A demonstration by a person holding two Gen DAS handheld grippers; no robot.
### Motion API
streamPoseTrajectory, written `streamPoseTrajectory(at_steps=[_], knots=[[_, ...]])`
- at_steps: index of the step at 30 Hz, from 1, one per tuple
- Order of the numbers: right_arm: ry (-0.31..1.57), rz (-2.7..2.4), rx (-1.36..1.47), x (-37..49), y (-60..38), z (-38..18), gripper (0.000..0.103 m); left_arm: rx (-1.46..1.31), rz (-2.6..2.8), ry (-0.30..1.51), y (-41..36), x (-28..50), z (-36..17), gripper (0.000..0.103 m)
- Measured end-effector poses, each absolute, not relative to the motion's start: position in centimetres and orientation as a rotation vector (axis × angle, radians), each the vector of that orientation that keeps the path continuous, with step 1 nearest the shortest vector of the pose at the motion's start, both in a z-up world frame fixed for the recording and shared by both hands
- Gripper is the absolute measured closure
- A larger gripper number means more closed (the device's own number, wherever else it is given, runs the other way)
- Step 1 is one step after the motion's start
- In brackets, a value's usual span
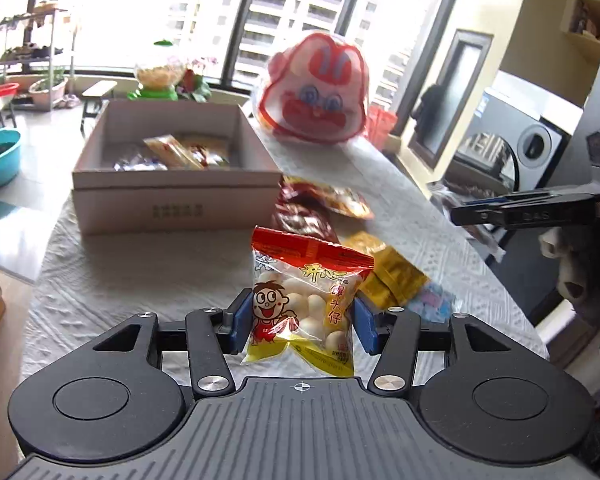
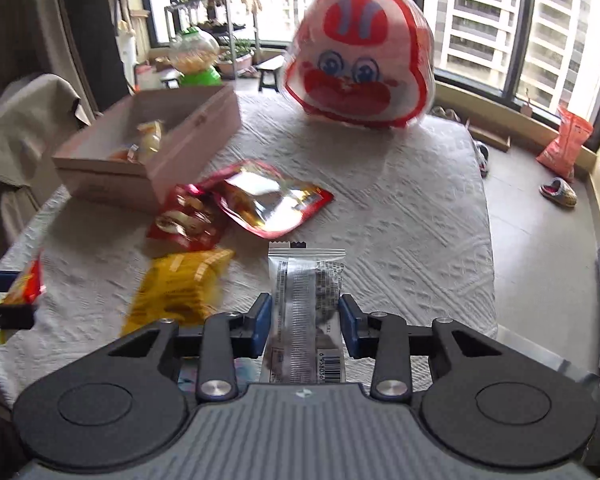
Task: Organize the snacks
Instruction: 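Carry the cartoon bag and clear sachet into the pink box and release both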
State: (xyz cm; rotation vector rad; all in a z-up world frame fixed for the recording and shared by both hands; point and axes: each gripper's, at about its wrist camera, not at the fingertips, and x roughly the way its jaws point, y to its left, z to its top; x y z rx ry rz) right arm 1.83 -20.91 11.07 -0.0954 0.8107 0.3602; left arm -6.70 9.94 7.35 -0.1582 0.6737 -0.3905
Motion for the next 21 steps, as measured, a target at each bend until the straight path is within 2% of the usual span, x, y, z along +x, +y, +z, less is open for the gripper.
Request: streamPoseTrajectory(at_steps=[7,12,14,17,21], knots=[[0.576,0.546,-0.042,-0.5,-17.6,21.8,0.067,-0.189,-0.246,0.438,13.7,-4.7,14.3,0.046],[0.475,0.615,-0.031,0.6,-14.9,26.2,0.067,-0.252,-0.213,0.337,15.4,0.9,18.1,0.045],[0.469,0.607,-0.030,1.6,-14.0,26.8,0.067,-0.269,-0.232,0.358,15.7,4.5,17.4,0.044],[0.492,0.587,-0.026,3.1,-12.8,26.7,0.067,-0.274,-0.247,0.514,15.7,10.3,13.2,0.045],[0.532,0.568,-0.004,5.2,-11.9,25.9,0.067,-0.344,-0.164,0.461,17.3,11.3,10.9,0.045]])
